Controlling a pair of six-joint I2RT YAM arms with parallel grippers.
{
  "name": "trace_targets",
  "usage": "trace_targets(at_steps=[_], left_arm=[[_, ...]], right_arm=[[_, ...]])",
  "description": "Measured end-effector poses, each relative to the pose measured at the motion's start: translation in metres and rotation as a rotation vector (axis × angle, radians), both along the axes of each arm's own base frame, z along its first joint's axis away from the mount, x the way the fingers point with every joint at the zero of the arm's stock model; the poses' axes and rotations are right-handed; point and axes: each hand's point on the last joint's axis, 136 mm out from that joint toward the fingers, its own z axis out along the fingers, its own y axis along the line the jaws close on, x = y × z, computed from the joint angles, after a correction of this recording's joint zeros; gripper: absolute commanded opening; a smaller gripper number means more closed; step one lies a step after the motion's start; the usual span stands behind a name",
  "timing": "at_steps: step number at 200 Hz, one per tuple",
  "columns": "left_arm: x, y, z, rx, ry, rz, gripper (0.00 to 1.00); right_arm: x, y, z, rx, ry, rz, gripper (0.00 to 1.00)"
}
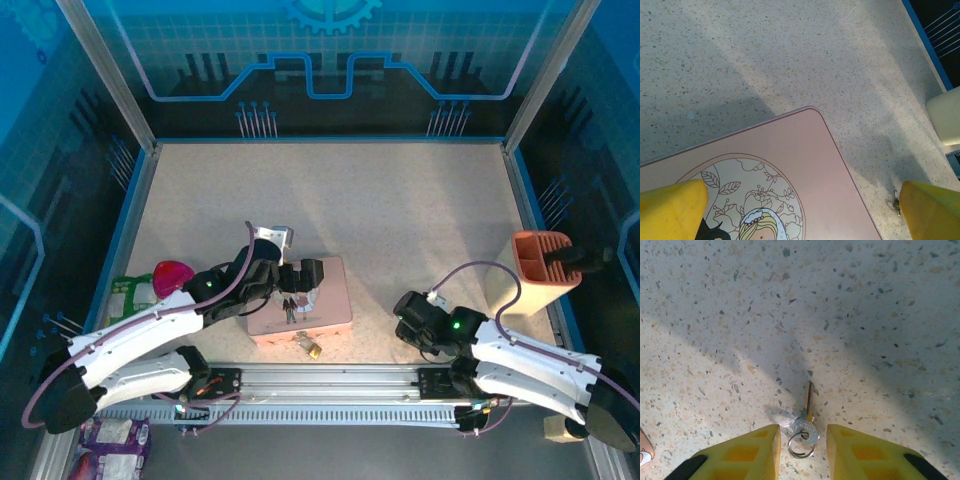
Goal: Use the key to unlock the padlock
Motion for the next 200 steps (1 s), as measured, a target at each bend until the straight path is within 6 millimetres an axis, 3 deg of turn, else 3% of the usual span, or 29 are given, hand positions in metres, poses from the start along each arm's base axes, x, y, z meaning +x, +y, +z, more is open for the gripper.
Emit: trace_targets(at_steps=[124, 200], left_arm=[[0.000, -0.002, 0.002, -0.023, 0.005, 0.010, 0.99], [0.000, -0.003, 0.004, -0.032, -0.001, 0.009, 0.99]], right_arm=[[-0.002, 0.000, -0.010, -0.007, 0.027, -0.013, 0.27], [-0.003, -0.002, -0.012, -0.031, 0.040, -0.010, 0.16]])
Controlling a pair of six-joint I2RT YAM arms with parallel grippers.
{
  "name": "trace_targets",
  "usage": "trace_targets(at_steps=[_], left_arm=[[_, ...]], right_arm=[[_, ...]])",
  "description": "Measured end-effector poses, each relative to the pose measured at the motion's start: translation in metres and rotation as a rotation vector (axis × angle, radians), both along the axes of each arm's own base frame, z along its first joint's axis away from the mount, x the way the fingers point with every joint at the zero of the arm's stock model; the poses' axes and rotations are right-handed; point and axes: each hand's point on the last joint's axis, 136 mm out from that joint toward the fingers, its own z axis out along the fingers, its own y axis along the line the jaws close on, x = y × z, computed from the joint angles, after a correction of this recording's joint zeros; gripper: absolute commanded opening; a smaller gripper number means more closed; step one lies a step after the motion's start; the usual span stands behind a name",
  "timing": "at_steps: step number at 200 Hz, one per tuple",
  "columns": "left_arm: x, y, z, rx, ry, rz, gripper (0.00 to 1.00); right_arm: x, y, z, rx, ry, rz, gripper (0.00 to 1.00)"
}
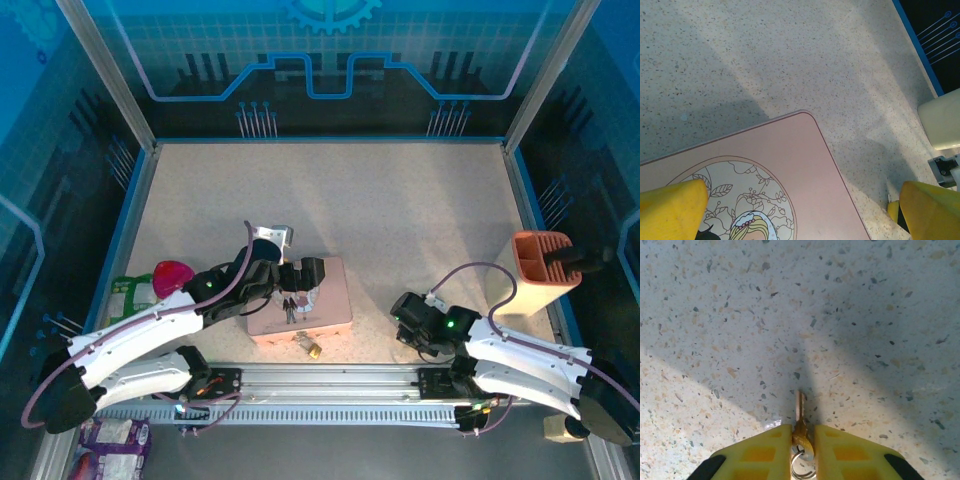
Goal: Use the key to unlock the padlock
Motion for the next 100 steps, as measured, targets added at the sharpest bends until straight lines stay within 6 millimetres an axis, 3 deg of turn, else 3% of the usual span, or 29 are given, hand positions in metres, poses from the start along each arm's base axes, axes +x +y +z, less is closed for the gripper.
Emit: trace_targets(at_steps=[100], left_arm=[[0.0010, -0.0019, -0.0033, 0.006, 0.006, -0.001, 0.99]], right_arm=[[0.0025, -0.0005, 0.0062, -0.034, -0.012, 0.054, 0.00]])
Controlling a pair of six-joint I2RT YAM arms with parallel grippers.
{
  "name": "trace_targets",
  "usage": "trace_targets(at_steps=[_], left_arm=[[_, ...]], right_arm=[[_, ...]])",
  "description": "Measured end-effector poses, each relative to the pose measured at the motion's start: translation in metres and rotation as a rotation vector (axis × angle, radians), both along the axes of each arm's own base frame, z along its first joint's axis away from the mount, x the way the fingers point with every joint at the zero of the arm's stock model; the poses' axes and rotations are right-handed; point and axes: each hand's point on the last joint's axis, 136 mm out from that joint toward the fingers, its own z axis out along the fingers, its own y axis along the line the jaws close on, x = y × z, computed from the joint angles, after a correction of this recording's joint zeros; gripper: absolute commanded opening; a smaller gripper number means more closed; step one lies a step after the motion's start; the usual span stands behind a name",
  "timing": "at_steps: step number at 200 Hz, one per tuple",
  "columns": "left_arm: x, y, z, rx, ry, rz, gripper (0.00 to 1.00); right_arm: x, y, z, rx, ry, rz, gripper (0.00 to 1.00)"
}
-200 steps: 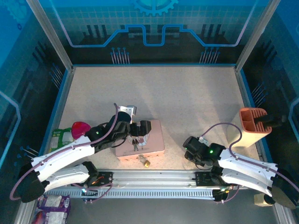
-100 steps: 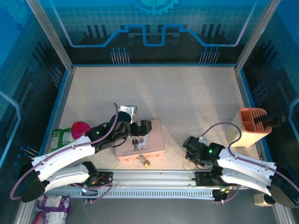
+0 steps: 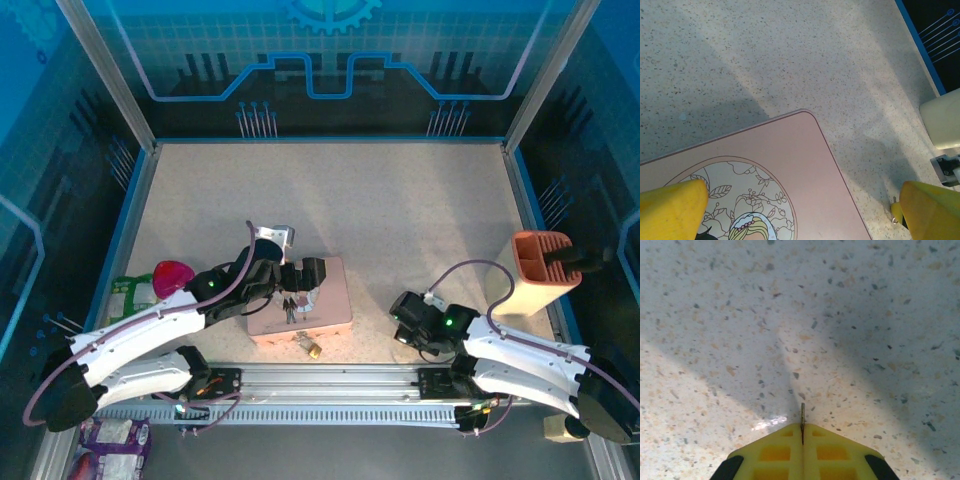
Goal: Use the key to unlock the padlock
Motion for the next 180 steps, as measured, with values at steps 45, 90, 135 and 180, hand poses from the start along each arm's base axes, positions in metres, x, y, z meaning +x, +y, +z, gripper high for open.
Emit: trace_targets(at_steps=[45, 90, 135, 180], left_arm=[[0.004, -0.001, 0.008, -0.004, -0.005, 0.005, 0.99], [0.016, -0.009, 0.059, -0.084, -0.068, -0.011, 0.89], [0.010, -0.038, 0.082, -0.144, -0.066, -0.153, 0.77], [0.001, -0.062, 0.069, -0.151, -0.004, -0.261, 0.62]], right_arm=[[0.043, 0.037, 0.076, 0.022, -0.251, 0.252, 0.00], [0.080, 0.080, 0.148, 0.006, -0.601, 0.576, 0.00], [0.092, 0.116, 0.185, -0.002, -0.897, 0.785, 0.00], [0.098, 0.138, 0.199, 0.006, -1.023, 0.855, 0.00]])
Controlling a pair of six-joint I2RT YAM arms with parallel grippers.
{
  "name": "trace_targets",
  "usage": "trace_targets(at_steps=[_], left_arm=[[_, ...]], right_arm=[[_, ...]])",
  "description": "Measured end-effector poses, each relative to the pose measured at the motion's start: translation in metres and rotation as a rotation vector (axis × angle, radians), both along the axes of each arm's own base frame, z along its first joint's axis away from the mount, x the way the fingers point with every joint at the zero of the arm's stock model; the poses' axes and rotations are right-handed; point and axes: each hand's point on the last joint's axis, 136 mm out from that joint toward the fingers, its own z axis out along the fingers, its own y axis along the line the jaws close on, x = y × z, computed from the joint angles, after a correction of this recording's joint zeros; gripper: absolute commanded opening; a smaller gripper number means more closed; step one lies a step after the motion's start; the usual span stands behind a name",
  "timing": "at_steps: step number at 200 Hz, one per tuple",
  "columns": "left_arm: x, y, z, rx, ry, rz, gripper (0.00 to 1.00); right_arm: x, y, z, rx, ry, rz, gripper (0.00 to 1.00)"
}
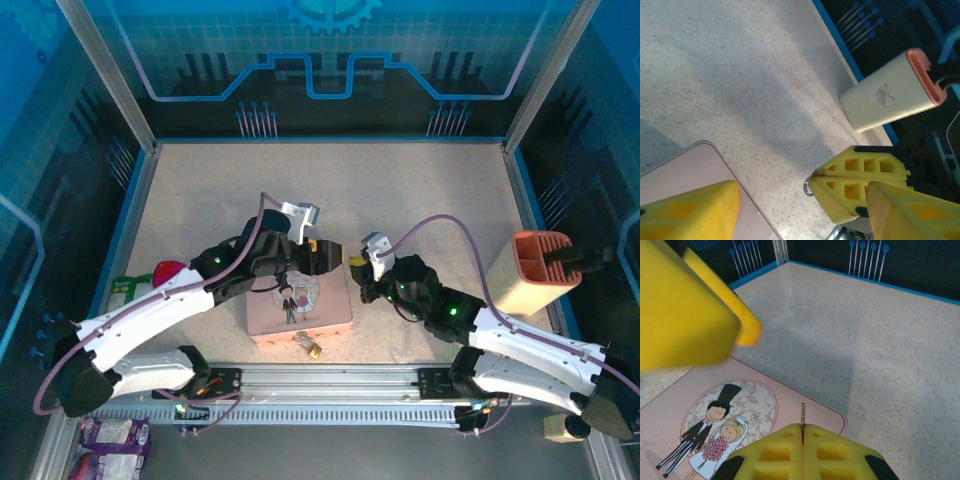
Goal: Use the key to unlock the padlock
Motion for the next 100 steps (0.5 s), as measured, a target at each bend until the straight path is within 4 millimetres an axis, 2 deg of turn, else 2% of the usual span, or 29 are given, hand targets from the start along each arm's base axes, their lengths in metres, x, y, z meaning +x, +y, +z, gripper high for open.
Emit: trace_targets(at_steps=[25, 54, 100], left_arm=[[-0.002, -0.011, -0.001, 0.001, 0.009, -0.048, 0.59], [-0.003, -0.014, -0.002, -0.003, 0.017, -0.065, 0.54], [-0.003, -0.014, -0.002, -0.004, 0.020, -0.063, 0.46]], right_arm=[[0.000, 0.005, -0.003, 0.003, -0.029, 0.022, 0.00], [0.000, 0.009, -0.005, 0.002, -0.049, 0.040, 0.00], [-0.001, 0.015, 0.008, 0.043, -0.093, 0.058, 0.00]])
